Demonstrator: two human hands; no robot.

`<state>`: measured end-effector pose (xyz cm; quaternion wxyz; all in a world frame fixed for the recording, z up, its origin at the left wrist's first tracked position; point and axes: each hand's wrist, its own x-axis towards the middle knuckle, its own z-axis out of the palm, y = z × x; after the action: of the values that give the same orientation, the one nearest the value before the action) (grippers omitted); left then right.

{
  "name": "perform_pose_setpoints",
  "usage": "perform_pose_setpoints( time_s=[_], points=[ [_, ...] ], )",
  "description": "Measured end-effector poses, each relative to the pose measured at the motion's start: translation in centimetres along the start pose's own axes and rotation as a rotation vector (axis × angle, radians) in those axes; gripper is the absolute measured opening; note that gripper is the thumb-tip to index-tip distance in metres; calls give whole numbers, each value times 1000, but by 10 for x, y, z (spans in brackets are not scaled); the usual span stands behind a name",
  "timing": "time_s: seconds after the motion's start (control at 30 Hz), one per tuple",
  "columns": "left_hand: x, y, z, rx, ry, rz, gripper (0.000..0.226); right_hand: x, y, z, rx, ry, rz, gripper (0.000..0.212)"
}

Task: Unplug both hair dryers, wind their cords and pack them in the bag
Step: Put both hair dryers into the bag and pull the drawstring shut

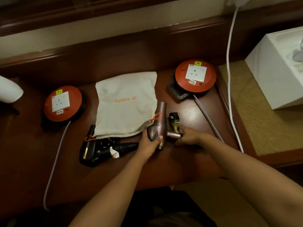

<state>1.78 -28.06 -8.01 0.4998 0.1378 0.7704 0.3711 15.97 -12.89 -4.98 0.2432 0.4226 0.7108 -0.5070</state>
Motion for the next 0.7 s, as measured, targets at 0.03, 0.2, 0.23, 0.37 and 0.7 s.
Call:
perform_pose_setpoints(
  time_s=[0.03, 0.2, 0.23, 0.37, 0.7],
  points=[
    [-1, 1, -1, -3, -7, 1, 88, -3, -3, -2, 112, -38, 18, 76],
    [-2, 0, -2, -27, -48, 2, 81, 12, -10, -4, 464, 168, 81, 52],
    [-4, 1, -1, -24, -47, 6, 81, 18, -11, -2, 428, 281, 79, 51],
    [-6, 0, 4, 8, -40, 29, 80, 32, -17, 12, 431, 504, 76, 32],
    [-7, -6, 8, 93, -1, 85, 83, 12, 0, 28, 740, 591, -15, 32]
  ],
)
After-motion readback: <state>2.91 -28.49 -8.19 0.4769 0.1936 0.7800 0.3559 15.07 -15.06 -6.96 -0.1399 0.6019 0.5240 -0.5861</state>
